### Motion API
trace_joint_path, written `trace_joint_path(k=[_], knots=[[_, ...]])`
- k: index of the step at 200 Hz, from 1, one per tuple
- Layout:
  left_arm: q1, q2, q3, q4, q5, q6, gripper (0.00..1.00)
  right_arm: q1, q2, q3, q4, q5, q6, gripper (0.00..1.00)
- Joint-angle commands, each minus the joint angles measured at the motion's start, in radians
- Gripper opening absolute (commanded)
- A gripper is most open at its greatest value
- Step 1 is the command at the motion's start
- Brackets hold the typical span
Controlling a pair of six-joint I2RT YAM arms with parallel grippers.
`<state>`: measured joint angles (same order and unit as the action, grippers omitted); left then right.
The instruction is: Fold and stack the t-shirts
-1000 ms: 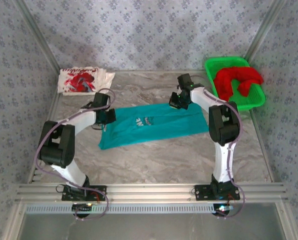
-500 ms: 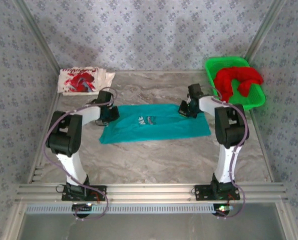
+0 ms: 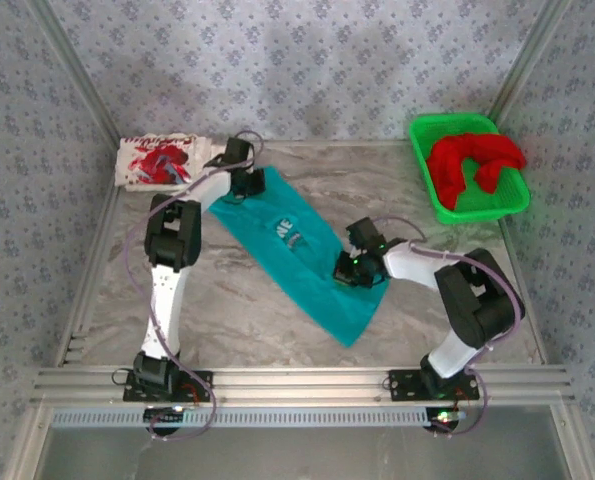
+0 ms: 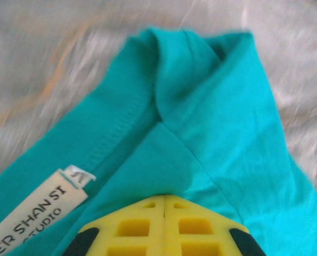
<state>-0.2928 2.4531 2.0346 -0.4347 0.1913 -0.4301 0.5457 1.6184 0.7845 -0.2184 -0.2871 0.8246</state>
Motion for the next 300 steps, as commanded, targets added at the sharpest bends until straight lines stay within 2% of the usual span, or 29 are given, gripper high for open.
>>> trace_joint_path(k=[1,29,45,59,79,92,109,122,133,144,168,183,201,236,271,300], knots=[[-0.012,0.09,0.242,-0.163,0.044,0.049,0.0,0.079,-0.009,-0.035,-0.068,0.012,0.135,0.0],[-0.013,0.171,0.511,-0.253,0.017,0.083,0.01,0.097,-0.139,0.0,-0.171,0.088,0.121,0.08],[-0.006,0.185,0.608,-0.29,0.013,0.098,0.05,0.074,-0.212,0.032,-0.192,0.129,0.074,0.16],[0.0,0.166,0.645,-0.31,0.013,0.103,0.05,0.054,-0.237,0.075,-0.214,0.146,0.037,0.2],[-0.005,0.075,0.603,-0.324,-0.006,0.109,0.02,-0.021,-0.179,0.162,-0.205,0.106,-0.082,0.2],[-0.02,-0.055,0.427,-0.257,-0.051,0.109,0.0,-0.067,-0.093,0.25,-0.193,0.06,-0.154,0.15],[-0.023,-0.354,-0.087,0.122,-0.053,0.019,0.0,-0.085,0.057,0.433,-0.237,0.022,-0.271,0.08],[-0.013,-0.553,-0.442,0.358,-0.058,-0.08,0.14,-0.087,0.174,0.569,-0.283,0.006,-0.328,0.0],[-0.017,-0.668,-0.627,0.414,-0.071,-0.122,0.15,-0.094,0.269,0.66,-0.283,-0.014,-0.35,0.0],[-0.037,-0.744,-0.754,0.413,-0.094,-0.143,0.15,-0.101,0.377,0.78,-0.318,-0.051,-0.381,0.0],[-0.078,-0.829,-0.95,0.387,-0.188,-0.196,0.05,-0.108,0.6,1.078,-0.443,-0.074,-0.453,0.0],[-0.072,-0.82,-0.986,0.371,-0.201,-0.209,0.0,-0.113,0.719,1.24,-0.498,-0.064,-0.477,0.0],[-0.072,-0.766,-0.964,0.378,-0.211,-0.184,0.0,-0.124,0.819,1.36,-0.505,-0.082,-0.474,0.0],[-0.067,-0.634,-0.906,0.409,-0.236,-0.196,0.0,-0.132,0.876,1.359,-0.414,-0.106,-0.414,0.0],[-0.058,-0.511,-0.838,0.366,-0.209,-0.237,0.0,-0.128,0.847,1.192,-0.291,-0.124,-0.368,0.0],[-0.057,-0.454,-0.807,0.363,-0.194,-0.224,0.0,-0.136,0.762,0.992,-0.167,-0.087,-0.284,0.0]])
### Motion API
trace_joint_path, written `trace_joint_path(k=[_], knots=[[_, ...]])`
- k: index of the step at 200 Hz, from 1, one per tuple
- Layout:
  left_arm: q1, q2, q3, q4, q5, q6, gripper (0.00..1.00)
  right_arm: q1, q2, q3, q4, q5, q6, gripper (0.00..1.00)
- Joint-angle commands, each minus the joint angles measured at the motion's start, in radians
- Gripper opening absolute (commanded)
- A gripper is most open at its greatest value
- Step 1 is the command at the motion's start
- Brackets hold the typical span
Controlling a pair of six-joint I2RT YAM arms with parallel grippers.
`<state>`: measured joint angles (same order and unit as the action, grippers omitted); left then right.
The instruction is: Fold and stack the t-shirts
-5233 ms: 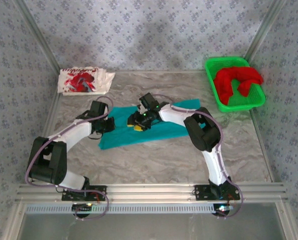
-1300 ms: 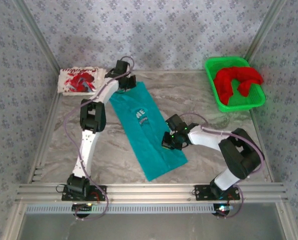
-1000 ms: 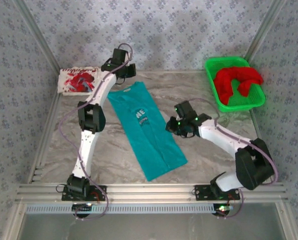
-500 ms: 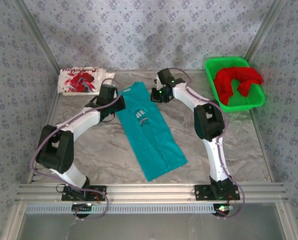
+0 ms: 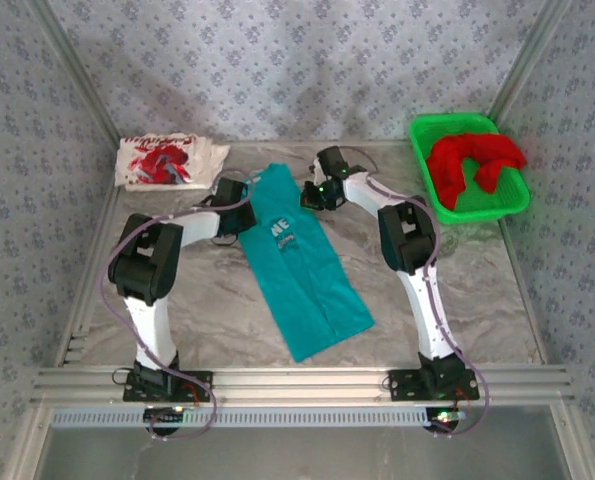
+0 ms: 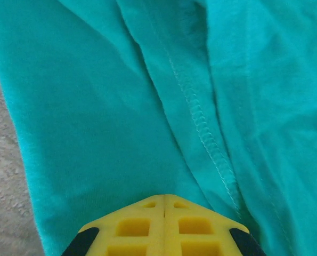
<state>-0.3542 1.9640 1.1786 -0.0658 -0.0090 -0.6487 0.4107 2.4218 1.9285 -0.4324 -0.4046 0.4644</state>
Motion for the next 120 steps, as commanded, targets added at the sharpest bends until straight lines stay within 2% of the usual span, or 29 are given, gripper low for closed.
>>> trace_joint_path(k=[1,31,50,69,92,120], knots=[[0.004,0.036,0.05,-0.004,0.008,-0.002,0.0,-0.001,-0.045,-0.16,0.051,0.033,0.079,0.0],[-0.004,0.079,0.083,0.088,0.096,0.081,0.0,-0.03,-0.165,-0.381,0.124,0.084,0.151,0.0],[-0.005,0.131,0.152,0.088,0.141,0.14,0.0,-0.054,-0.263,-0.538,0.176,0.113,0.201,0.0],[-0.005,0.203,0.238,0.101,0.249,0.177,0.0,-0.066,-0.348,-0.652,0.195,0.155,0.223,0.0],[-0.011,0.301,0.387,0.068,0.394,0.185,0.0,-0.095,-0.411,-0.715,0.192,0.188,0.239,0.0],[-0.031,0.333,0.472,0.048,0.411,0.208,0.0,-0.14,-0.409,-0.664,0.173,0.196,0.212,0.0]])
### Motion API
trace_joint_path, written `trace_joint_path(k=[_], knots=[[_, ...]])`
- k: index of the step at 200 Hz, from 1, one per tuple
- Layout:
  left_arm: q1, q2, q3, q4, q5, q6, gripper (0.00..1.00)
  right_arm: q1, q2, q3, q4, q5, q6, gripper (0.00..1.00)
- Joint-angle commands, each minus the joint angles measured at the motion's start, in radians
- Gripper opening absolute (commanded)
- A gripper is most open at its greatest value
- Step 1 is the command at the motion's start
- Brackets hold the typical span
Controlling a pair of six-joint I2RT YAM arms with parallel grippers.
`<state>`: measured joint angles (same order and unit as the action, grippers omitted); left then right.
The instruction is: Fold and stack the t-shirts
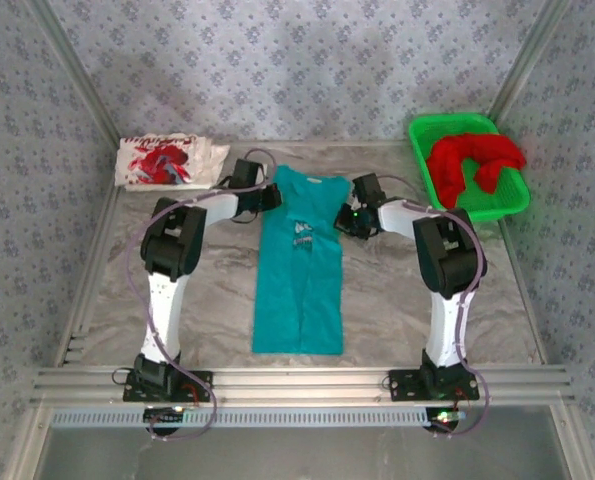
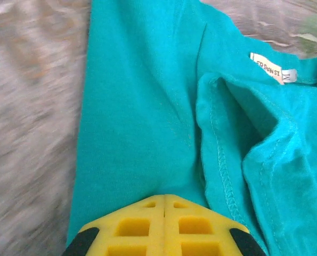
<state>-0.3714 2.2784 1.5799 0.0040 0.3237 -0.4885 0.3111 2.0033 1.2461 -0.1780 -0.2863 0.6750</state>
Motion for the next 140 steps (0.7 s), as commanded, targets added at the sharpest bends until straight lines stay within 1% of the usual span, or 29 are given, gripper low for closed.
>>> trace_joint_path(k=[1,11,28,33,52,66,83,107,116,131,140], knots=[[-0.015,0.019,0.072,-0.024,0.077,0.048,0.0,-0.042,0.01,0.021,-0.082,0.077,0.0,0.0],[-0.018,0.007,0.075,-0.032,0.078,0.048,0.0,-0.053,0.023,0.061,-0.086,0.078,-0.027,0.0],[-0.023,-0.041,0.03,-0.028,0.057,0.039,0.0,-0.068,0.062,0.156,-0.136,0.083,-0.038,0.0],[-0.023,-0.062,0.01,-0.022,0.052,0.039,0.0,-0.072,0.072,0.179,-0.145,0.09,-0.071,0.0],[-0.022,-0.14,-0.065,-0.017,0.0,0.045,0.0,-0.091,0.119,0.241,-0.151,0.083,-0.071,0.0],[-0.016,-0.174,-0.07,-0.049,-0.015,0.05,0.0,-0.102,0.146,0.266,-0.156,0.071,-0.066,0.0],[-0.014,-0.185,-0.033,-0.096,0.013,0.044,0.0,-0.109,0.153,0.282,-0.147,0.033,-0.058,0.0],[-0.019,-0.189,0.019,-0.096,0.067,0.01,0.0,-0.105,0.129,0.289,-0.137,0.018,-0.073,0.0],[-0.023,-0.169,0.066,-0.117,0.082,-0.003,0.07,-0.106,0.122,0.295,-0.137,0.008,-0.079,0.0],[-0.03,-0.101,0.178,-0.187,0.128,-0.001,0.14,-0.104,0.117,0.302,-0.144,-0.004,-0.087,0.0],[-0.039,-0.057,0.244,-0.239,0.133,0.0,0.19,-0.105,0.116,0.303,-0.143,-0.014,-0.088,0.0]])
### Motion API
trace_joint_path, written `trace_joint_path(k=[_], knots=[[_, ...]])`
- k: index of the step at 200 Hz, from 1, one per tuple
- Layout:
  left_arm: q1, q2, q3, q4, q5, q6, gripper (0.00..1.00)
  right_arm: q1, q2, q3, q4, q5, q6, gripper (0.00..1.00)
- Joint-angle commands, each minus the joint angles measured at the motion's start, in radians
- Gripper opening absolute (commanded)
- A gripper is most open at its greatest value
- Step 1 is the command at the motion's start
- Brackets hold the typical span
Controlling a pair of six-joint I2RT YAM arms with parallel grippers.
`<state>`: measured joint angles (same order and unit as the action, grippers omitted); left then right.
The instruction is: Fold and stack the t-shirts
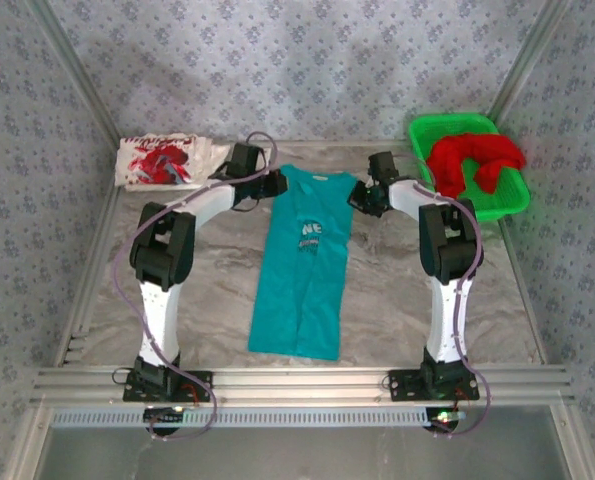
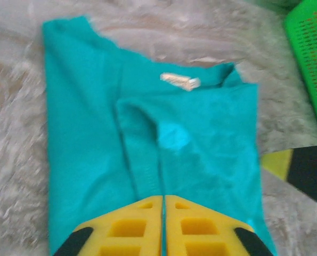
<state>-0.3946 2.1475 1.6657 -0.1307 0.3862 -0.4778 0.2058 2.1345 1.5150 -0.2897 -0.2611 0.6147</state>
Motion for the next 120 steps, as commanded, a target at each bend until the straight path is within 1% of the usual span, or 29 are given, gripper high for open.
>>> trace_joint_path(k=[1,18,35,59,85,99,110,120], knots=[[-0.017,0.081,0.165,-0.109,0.07,-0.009,0.19,0.001,-0.016,0.034,-0.032,-0.041,-0.027,0.0],[-0.036,0.147,0.259,-0.188,0.054,0.008,0.26,0.003,-0.018,0.029,-0.033,-0.044,-0.027,0.0],[-0.052,0.185,0.317,-0.222,0.029,0.018,0.33,0.003,-0.019,0.021,-0.027,-0.048,-0.025,0.0],[-0.061,0.23,0.372,-0.262,0.002,0.018,0.33,0.001,-0.02,0.014,-0.021,-0.055,-0.023,0.0],[-0.065,0.268,0.437,-0.337,-0.05,0.031,0.36,0.0,-0.026,0.01,-0.011,-0.064,-0.023,0.0],[-0.067,0.274,0.444,-0.346,-0.068,0.03,0.37,0.0,-0.028,0.007,-0.005,-0.065,-0.023,0.0],[-0.068,0.285,0.452,-0.349,-0.077,0.027,0.4,0.0,-0.027,0.008,-0.003,-0.067,-0.021,0.0],[-0.067,0.297,0.471,-0.365,-0.084,0.024,0.4,-0.002,-0.024,0.01,-0.001,-0.072,-0.02,0.0]])
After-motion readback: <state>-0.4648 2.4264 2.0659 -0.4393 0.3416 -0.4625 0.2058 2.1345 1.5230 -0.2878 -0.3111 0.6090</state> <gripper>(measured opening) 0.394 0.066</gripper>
